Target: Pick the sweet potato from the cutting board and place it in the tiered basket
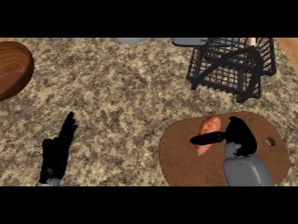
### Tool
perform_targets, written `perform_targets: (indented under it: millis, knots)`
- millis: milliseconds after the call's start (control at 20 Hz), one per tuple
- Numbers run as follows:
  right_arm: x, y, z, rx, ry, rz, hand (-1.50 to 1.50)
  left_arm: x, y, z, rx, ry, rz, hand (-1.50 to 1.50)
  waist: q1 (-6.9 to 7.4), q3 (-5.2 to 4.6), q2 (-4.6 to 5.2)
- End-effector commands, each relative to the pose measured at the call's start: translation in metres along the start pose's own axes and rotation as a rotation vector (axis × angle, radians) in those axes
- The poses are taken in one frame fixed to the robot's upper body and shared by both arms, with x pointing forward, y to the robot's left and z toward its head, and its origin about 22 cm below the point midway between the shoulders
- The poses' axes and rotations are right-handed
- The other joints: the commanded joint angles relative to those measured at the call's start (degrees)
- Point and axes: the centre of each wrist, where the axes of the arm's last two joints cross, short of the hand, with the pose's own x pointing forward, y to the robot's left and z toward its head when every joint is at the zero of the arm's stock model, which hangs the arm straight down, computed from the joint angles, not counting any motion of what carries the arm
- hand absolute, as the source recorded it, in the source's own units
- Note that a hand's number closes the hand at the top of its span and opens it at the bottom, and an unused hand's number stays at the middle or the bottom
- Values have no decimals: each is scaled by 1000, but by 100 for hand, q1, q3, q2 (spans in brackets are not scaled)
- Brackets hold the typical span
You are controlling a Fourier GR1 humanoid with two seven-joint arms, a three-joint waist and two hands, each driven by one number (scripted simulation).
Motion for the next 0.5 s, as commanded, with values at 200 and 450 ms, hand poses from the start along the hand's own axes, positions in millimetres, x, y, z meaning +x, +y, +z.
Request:
perform_targets:
  millis: [200,450]
  knots:
    - [8,6,-2,-24,178,10,150,15,3,-1,4,18,-2,0,12,20,26]
    - [19,39,8,-98,78,130,150,4,-10,-10,-5,6,-10,0,23,16,42]
